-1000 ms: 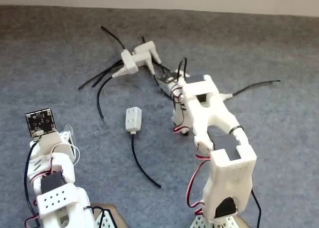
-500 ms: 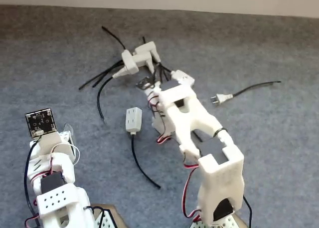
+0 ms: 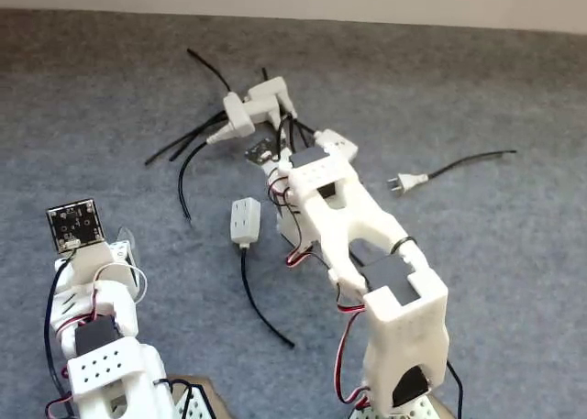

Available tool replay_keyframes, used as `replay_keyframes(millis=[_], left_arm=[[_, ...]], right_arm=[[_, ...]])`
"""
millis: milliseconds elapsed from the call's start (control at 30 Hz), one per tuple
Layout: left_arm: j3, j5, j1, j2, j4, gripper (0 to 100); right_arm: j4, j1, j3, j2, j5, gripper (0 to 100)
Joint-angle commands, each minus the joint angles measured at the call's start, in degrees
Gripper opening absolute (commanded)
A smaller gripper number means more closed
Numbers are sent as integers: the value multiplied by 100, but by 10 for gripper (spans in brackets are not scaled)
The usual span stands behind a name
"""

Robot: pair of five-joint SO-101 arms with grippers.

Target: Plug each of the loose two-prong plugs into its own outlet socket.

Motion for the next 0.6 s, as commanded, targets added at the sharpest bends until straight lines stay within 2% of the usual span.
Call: replay_keyframes(millis=[0,167,567], left_arm=[[40,-53,40,-75,-88,204],[40,-53,40,-75,-97,204],[40,-53,40,-75,-97,204]], right_arm=[[-13,-268,-66,13,-53,173],[-22,-330,-84,13,-53,41],[13,-180,-92,4,-53,6]])
